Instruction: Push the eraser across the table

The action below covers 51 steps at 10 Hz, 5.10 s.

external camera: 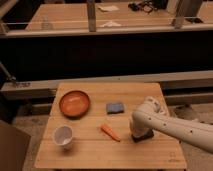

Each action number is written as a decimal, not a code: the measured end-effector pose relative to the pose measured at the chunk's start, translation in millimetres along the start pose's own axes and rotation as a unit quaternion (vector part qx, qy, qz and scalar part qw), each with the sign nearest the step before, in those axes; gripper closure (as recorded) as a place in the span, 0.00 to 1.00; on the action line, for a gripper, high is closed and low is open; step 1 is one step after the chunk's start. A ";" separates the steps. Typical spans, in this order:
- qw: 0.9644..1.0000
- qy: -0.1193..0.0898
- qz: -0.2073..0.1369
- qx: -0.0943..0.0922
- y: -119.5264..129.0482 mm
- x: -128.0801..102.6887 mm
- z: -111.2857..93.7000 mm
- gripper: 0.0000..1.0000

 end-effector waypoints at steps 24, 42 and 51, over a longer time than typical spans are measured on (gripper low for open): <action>1.000 -0.010 -0.005 0.023 -5.4 7.4 7.8 0.97; 0.999 -0.005 -0.002 0.042 -15.7 27.2 9.4 0.97; 0.998 0.007 -0.004 0.056 -31.5 40.9 7.7 0.97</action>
